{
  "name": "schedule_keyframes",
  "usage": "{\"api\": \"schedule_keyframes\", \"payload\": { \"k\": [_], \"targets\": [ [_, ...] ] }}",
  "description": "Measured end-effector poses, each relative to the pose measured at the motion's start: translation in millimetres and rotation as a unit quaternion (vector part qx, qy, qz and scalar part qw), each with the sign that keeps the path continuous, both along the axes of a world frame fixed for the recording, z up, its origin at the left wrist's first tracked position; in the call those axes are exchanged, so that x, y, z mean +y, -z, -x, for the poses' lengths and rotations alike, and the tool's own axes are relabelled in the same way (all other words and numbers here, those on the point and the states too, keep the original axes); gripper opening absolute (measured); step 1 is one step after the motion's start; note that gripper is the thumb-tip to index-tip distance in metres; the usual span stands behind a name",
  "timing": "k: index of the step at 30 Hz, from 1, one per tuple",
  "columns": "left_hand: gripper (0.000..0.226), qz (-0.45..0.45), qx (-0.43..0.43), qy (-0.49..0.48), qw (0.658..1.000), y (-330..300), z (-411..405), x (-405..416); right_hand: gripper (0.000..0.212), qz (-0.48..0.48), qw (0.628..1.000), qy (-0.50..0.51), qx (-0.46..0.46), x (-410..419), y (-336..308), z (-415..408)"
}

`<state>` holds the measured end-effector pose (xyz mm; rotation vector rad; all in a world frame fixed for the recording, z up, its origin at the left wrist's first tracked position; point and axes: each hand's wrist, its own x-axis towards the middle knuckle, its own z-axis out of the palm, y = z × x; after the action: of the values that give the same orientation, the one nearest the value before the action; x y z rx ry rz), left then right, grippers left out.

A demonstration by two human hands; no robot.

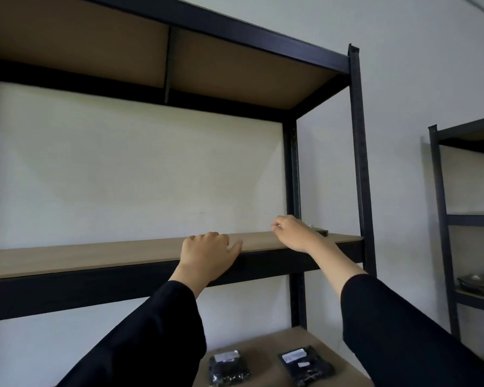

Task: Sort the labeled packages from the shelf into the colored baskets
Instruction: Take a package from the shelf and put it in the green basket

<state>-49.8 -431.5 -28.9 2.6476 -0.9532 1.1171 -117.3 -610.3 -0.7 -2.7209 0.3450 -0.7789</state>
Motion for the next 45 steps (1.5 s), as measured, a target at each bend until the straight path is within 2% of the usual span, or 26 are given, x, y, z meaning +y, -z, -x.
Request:
{"api": "schedule_keyframes", "payload": {
  "k": [2,6,9,13,17,20,23,25,27,29,30,32,34,35,38,41,45],
  "targets": [
    [0.052,0.014,-0.011,-0.016,1.000,3.5,-2.6,-6.8,0.037,0.002,1.000,0.015,0.015,-22.6,1.3,-7.1],
    [0.055,0.077,-0.121,-0.015,0.990,13.0,-6.1,-8.6,0.042,-0.007,0.999,0.043,0.028,-64.3,5.4,-24.6],
    [0.055,0.098,-0.146,-0.024,0.984,16.7,-11.3,-11.5,0.049,-0.010,0.995,0.078,0.067,-81.3,3.8,-38.9],
    [0.049,0.098,-0.135,-0.034,0.985,16.3,-15.6,-14.2,0.056,-0.010,0.976,0.137,0.168,-84.3,-0.6,-51.6],
    [0.051,0.118,-0.143,-0.034,0.982,19.1,-13.8,-14.5,0.057,0.029,0.964,0.156,0.214,-73.4,-1.8,-55.5],
    [0.054,0.120,-0.166,-0.040,0.978,18.1,-11.5,-14.4,0.047,0.065,0.961,0.098,0.251,-51.8,-8.2,-44.8],
    [0.060,0.128,-0.163,-0.029,0.978,20.4,-14.5,-15.9,0.041,0.121,0.953,-0.021,0.277,-13.7,-21.7,-22.6],
    [0.058,0.109,-0.140,-0.041,0.983,18.5,-14.0,-16.0,0.043,0.133,0.947,-0.110,0.270,5.3,-28.9,-11.9],
    [0.049,0.108,-0.110,-0.035,0.987,17.4,-12.7,-16.3,0.044,0.078,0.948,-0.188,0.244,13.1,-36.3,-5.6],
    [0.050,0.102,-0.107,-0.029,0.989,17.5,-16.0,-15.8,0.045,0.005,0.958,-0.227,0.176,9.7,-41.7,-9.6],
    [0.052,0.098,-0.109,-0.030,0.989,16.7,-16.9,-15.1,0.044,-0.010,0.968,-0.206,0.142,4.3,-41.3,-17.3],
    [0.050,0.090,-0.093,-0.034,0.991,17.0,-18.7,-14.9,0.048,0.008,0.989,-0.093,0.112,-9.8,-31.4,-39.3],
    [0.046,0.079,-0.071,-0.039,0.994,15.5,-15.7,-14.6,0.066,0.019,0.991,0.023,0.130,-20.3,-13.3,-58.4],
    [0.046,0.070,-0.066,-0.042,0.995,14.2,-13.7,-14.4,0.074,0.005,0.989,0.048,0.143,-23.0,-4.5,-66.5],
    [0.045,0.056,-0.049,-0.044,0.996,11.6,-7.8,-13.1,0.076,-0.032,0.989,0.038,0.139,-22.8,6.2,-73.9],
    [0.047,0.049,-0.036,-0.046,0.997,8.8,-4.9,-12.1,0.076,-0.071,0.991,-0.027,0.109,-20.4,2.9,-65.4],
    [0.042,0.058,-0.041,-0.024,0.997,10.3,-6.6,-10.3,0.071,-0.144,0.984,-0.103,0.029,-27.0,3.3,-52.6]
  ]
}}
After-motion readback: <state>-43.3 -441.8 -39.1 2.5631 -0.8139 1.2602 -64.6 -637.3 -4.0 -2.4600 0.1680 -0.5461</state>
